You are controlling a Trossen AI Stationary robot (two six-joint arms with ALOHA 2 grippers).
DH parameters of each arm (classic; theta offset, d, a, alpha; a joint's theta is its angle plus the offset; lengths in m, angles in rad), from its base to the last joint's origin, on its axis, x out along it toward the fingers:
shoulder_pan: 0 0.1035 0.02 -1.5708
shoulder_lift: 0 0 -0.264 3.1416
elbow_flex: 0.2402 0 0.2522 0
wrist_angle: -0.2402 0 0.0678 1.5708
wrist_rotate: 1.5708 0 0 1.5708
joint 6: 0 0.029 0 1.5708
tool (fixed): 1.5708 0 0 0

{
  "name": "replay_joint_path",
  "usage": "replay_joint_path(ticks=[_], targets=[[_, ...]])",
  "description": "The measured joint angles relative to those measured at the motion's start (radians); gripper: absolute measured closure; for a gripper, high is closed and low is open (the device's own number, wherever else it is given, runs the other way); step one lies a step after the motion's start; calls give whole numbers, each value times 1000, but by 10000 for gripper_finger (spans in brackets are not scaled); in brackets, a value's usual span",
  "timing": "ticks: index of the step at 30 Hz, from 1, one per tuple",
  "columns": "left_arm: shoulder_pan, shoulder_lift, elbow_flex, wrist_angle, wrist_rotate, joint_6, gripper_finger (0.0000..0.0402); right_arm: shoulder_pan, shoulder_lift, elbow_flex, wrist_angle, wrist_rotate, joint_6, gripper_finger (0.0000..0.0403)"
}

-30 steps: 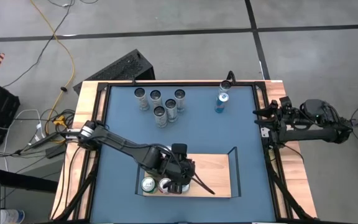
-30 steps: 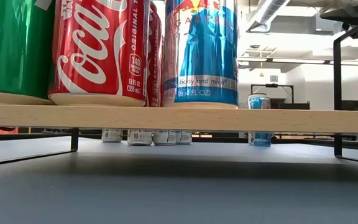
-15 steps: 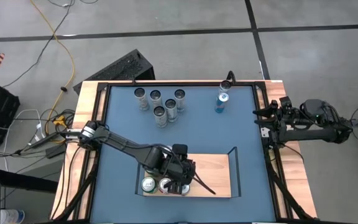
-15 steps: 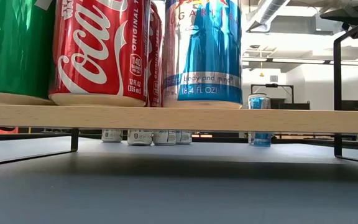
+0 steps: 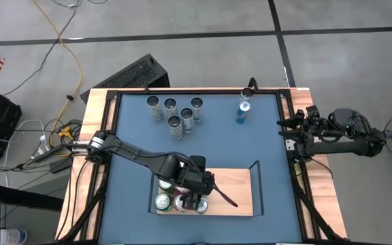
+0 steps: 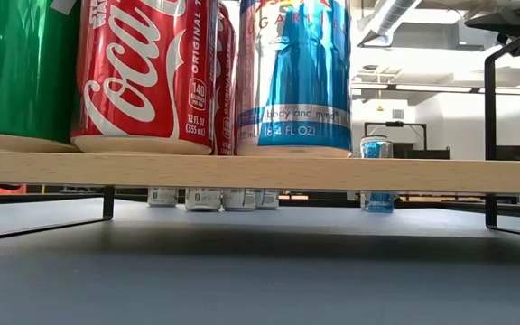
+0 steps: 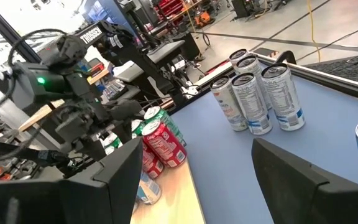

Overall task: Place canned beverage on shelf
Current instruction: Put the blue soda can on the shelf aligned with the other blue soda cans

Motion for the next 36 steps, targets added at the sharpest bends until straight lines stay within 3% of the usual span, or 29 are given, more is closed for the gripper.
replay_joint_path(ticks=[17,25,29,36], targets=[[1,0,170,-193,-47,11,110,-1,0,0,-10,19,-1,117],[39,-2,356,-227,-199,133,110,0,21,0,-132,142,26,117],[112,-31,345,-153,-174,197,110,-1,70,1,-197,212,25,117],[212,-58,351,-168,-91,249,110,0,283,1,-219,356,-87,117]])
